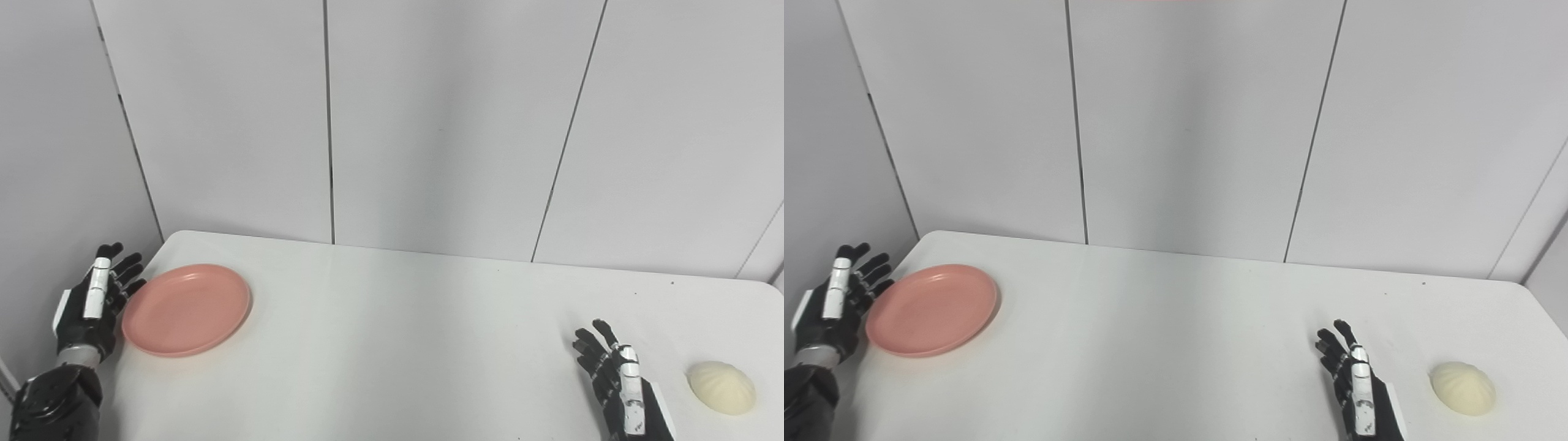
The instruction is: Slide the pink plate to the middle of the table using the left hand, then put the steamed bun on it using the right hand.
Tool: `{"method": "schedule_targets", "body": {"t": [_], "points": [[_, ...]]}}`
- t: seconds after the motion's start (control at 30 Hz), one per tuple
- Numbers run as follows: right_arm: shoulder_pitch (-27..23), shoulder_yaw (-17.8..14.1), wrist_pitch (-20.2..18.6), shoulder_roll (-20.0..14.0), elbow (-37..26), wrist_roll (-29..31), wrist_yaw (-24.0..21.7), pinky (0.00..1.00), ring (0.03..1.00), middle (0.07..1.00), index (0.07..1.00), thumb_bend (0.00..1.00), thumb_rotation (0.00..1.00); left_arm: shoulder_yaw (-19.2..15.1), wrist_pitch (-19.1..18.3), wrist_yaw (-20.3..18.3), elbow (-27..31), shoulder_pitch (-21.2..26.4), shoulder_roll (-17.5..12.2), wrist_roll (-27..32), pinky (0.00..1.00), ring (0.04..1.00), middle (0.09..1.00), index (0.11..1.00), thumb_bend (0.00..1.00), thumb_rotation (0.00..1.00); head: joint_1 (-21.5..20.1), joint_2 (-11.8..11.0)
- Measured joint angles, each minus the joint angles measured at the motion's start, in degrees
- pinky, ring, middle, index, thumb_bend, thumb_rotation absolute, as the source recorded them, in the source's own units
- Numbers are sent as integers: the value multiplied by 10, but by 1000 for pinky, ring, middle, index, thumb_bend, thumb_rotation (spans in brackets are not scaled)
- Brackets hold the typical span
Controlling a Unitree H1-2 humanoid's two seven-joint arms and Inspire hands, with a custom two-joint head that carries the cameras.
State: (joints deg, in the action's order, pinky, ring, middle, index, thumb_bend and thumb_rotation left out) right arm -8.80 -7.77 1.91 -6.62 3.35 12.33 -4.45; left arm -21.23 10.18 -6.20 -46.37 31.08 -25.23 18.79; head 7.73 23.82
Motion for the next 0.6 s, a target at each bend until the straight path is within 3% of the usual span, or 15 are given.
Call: {"method": "schedule_targets", "body": {"t": [0.3, 0.6], "points": [[2, 1, -1, 0, -2, -1, 0, 940, 882, 870, 925, 717, 1000, 9, 4, -5, -2, -8, 6, -3, 794, 853, 822, 852, 776, 810, -5, 4], [2, 3, -1, 0, -4, -2, 1, 936, 880, 868, 927, 703, 1000, 18, -7, -8, 34, -10, 38, -3, 800, 844, 806, 838, 767, 800, -11, 6]]}}
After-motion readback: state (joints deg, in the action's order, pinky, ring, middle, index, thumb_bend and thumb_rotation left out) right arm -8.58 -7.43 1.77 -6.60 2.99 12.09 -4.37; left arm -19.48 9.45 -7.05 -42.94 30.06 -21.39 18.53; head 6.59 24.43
